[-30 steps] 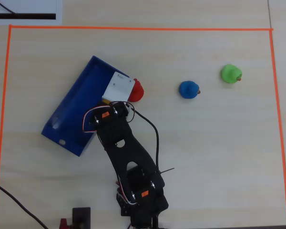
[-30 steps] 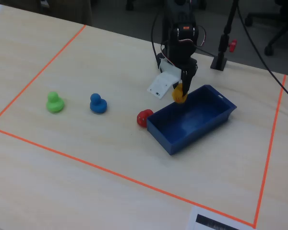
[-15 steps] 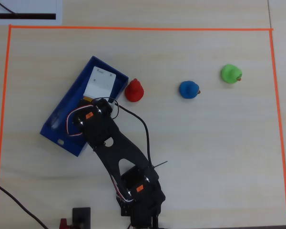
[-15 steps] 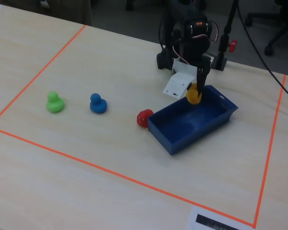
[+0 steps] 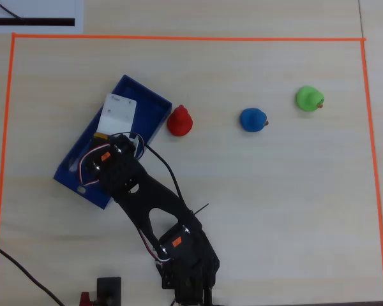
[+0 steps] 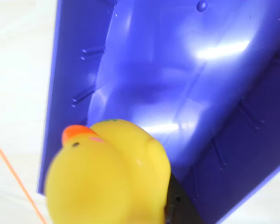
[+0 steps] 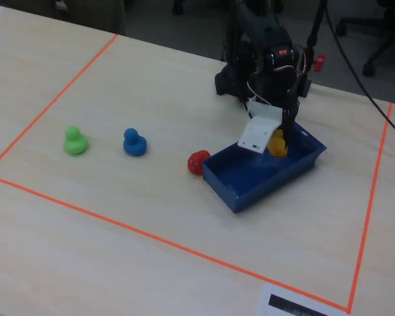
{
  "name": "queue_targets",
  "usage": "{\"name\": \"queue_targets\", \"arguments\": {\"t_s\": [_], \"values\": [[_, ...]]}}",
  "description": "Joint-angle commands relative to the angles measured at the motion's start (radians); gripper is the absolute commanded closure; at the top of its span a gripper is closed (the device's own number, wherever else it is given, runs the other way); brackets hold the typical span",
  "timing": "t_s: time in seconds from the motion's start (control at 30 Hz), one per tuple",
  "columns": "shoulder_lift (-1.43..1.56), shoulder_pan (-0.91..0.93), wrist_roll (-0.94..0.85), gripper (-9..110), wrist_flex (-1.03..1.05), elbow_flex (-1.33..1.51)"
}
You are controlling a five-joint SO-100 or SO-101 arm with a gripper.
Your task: Grasp yellow duck and put it into box.
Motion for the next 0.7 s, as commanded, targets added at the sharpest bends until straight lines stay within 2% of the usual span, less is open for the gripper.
{"name": "queue_targets", "arguments": {"t_s": [0.0,0.17,0.3,0.37,0.67], "values": [[0.015,0.037,-0.057,67,-0.002,-0.003],[0.141,0.129,-0.115,66,0.075,-0.044],[0.423,0.230,-0.213,84,0.160,-0.006],[0.607,0.295,-0.272,101,0.167,0.083],[1.273,0.531,-0.526,101,0.130,0.750]]}}
